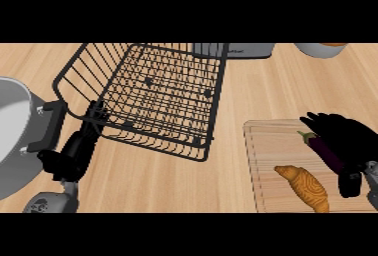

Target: Pick the eggplant from the cutting board and place it in the tiered basket

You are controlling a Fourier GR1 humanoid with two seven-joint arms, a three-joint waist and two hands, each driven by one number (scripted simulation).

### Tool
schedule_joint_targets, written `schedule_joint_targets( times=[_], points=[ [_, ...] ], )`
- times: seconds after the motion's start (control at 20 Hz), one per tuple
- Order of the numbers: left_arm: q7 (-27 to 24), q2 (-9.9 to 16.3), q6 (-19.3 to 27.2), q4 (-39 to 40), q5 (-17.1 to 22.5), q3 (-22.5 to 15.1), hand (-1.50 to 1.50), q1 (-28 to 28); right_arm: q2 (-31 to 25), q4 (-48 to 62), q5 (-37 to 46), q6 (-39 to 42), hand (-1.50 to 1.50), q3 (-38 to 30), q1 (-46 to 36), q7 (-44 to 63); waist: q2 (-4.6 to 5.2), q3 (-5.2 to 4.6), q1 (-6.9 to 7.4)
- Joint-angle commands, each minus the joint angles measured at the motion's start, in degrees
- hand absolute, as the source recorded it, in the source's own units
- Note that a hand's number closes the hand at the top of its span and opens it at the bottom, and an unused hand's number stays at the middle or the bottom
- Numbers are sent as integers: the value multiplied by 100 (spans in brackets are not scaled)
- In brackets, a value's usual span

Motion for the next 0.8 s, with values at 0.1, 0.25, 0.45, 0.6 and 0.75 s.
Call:
schedule_joint_targets(
  times=[0.1, 0.25, 0.45, 0.6, 0.75],
  points=[
    [187, -320, -154, 245, -163, -348, 0, -309, 95, 770, 485, -346, -150, -139, -36, -565, 48, -29, -46],
    [-78, -450, -108, 176, -336, -497, 0, 49, 193, 688, 484, -281, -150, -121, 222, -561, 35, -31, -68],
    [121, -418, -220, 226, -238, -345, 0, -384, 459, 1669, 941, -778, -150, -13, -27, -1143, 57, -27, -26],
    [274, -348, -269, 195, -246, -282, 0, -410, 378, 1705, 879, -594, -150, -170, -27, -1351, 46, -29, -53],
    [-144, -406, -342, 377, -331, -266, 0, -134, 575, 1980, 1057, -757, -150, -204, -46, -1509, 45, -31, -46]
  ],
)
